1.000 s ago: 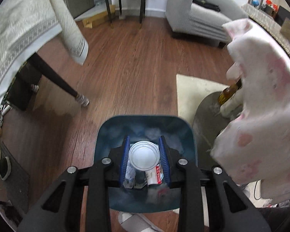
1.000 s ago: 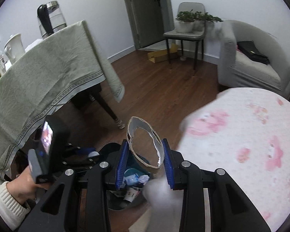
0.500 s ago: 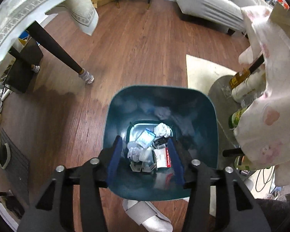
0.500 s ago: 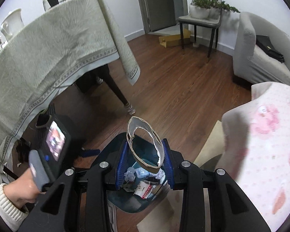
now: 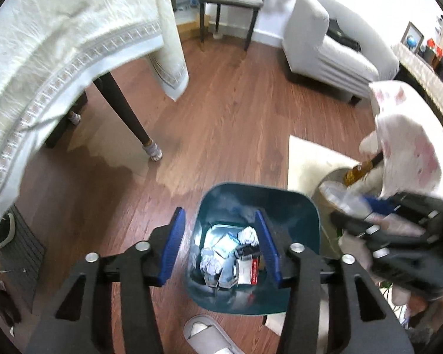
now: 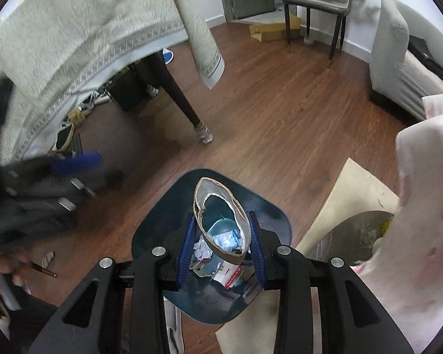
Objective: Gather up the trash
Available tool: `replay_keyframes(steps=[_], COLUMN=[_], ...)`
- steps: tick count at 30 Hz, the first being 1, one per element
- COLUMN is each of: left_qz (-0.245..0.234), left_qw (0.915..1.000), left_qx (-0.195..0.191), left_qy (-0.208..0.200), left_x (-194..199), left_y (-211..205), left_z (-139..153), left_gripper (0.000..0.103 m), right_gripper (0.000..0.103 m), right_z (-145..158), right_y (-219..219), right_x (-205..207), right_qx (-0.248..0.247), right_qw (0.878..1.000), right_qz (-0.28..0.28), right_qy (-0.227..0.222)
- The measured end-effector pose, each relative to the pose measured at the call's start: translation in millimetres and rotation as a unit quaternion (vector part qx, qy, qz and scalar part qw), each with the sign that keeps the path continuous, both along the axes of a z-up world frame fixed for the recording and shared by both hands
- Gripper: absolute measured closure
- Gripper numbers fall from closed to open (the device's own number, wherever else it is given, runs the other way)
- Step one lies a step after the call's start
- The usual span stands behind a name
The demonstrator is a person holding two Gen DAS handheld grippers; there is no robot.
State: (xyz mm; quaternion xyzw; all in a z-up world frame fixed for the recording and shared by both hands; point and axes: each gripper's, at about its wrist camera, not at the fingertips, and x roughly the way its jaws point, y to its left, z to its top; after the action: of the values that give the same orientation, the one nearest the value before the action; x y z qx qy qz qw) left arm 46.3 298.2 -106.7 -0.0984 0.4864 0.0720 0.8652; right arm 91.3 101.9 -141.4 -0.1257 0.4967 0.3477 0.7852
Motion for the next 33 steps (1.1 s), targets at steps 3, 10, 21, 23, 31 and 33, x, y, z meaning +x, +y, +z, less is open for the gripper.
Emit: replay_keyframes(steps=[3, 10, 21, 23, 31, 33], left_qz=[0.011, 0.009, -0.019, -0.021, -0.004, -0.008], left_qw=[0.9994, 0.9955, 0.9832, 0.9799, 0.9707, 0.9698], left_qx=[0.013, 0.021, 0.043, 0.048, 0.046, 0.046], left_qy=[-0.029, -0.092, -0.176, -0.193, -0.236, -0.239], left_x=[-7, -25, -41, -45, -47, -47], left_y=[4, 3, -15, -20, -36, -44], left_z=[23, 69, 119, 126, 145, 148], left_gripper=[0.065, 0.066, 0.037, 0.032, 0.01, 0.007], right_gripper=[0.068, 0.044, 0.044, 0.044, 0.038, 0.033], right_z=[-13, -43, 19, 41, 122, 140], right_y=[9, 24, 6, -4, -72, -96], right_x=[-4, -24, -39, -37, -33, -33], right_qx=[-0.001, -0.021, 0.012, 0.024, 0.073, 0.08], right_qw=[1.0, 0.999, 0.999, 0.997, 0.988, 0.984], right_qz=[0.007, 0.035, 0.033, 0.024, -0.026, -0.041], right_qy=[0.011, 0.025, -0.04, -0.063, -0.133, -0.153])
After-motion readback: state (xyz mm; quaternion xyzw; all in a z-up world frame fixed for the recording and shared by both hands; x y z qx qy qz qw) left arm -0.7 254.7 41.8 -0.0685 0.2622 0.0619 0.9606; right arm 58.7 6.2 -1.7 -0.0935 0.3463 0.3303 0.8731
